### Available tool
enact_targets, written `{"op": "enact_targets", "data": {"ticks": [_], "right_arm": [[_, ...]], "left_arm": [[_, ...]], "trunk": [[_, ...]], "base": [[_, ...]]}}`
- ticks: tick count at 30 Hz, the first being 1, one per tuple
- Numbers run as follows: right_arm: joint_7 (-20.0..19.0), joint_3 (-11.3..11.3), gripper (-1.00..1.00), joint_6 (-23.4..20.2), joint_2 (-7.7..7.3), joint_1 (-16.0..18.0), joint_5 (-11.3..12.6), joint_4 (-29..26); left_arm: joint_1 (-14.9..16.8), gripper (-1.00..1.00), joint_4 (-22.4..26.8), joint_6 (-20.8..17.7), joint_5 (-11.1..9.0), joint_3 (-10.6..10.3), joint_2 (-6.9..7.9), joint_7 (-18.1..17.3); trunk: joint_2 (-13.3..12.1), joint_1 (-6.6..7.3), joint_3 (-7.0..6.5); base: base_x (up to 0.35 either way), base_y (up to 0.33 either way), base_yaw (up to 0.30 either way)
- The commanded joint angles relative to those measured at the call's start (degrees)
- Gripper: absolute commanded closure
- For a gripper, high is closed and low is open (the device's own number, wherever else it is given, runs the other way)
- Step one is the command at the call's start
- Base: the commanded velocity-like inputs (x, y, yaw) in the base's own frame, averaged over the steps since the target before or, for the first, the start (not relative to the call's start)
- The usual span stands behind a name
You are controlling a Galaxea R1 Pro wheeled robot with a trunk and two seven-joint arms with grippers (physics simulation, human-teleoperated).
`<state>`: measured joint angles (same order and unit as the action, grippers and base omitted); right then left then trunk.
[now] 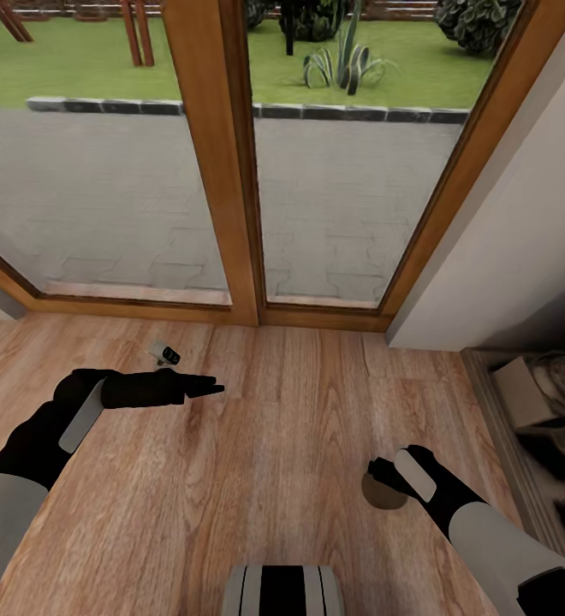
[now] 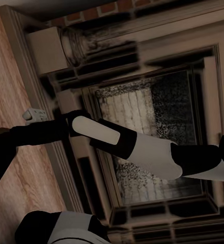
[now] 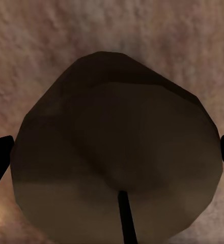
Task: Place each of the two pumpkins and all three candles from the living room inside a cabinet in the living room (use any cabinet), then make sure every cabinet is closed, and position the cauldron so it is next to a table in the living room.
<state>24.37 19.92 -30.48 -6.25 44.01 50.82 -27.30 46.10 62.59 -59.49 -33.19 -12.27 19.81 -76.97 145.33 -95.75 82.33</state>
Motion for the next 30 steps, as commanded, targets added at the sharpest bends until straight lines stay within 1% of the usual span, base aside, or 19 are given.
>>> {"op": "enact_targets", "data": {"ticks": [1,2,5,6,30], "right_arm": [[0.5,0.5,-1.00,-0.1,-0.08,0.0,0.6,-0.1],[0.5,0.5,-1.00,-0.1,-0.08,0.0,0.6,-0.1],[0.5,0.5,-1.00,-0.1,-0.04,0.0,0.6,-0.1],[0.5,0.5,1.00,-0.1,-0.02,0.0,0.6,-0.1],[0.5,0.5,1.00,-0.1,-0.08,0.0,0.6,-0.1]], "left_arm": [[0.0,-1.00,0.0,-0.5,-0.2,-0.1,0.05,-0.1],[0.0,-1.00,0.0,-0.5,-0.2,-0.1,0.05,-0.1],[0.0,-1.00,0.0,-0.5,-0.1,-0.1,0.05,-0.1],[0.0,-1.00,0.0,-0.5,-0.1,-0.2,0.05,-0.1],[0.0,-1.00,-0.4,-0.5,0.0,-0.1,0.05,-0.1]], "trunk": [[0.0,-0.02,0.26],[0.0,-0.04,0.48],[0.0,-0.04,0.48],[0.0,-0.04,0.48],[0.0,-0.04,0.48]], "base": [[0.000,0.000,0.000],[0.000,0.000,0.000],[0.000,0.000,0.000],[0.000,0.000,0.000],[0.000,0.000,0.000]]}}
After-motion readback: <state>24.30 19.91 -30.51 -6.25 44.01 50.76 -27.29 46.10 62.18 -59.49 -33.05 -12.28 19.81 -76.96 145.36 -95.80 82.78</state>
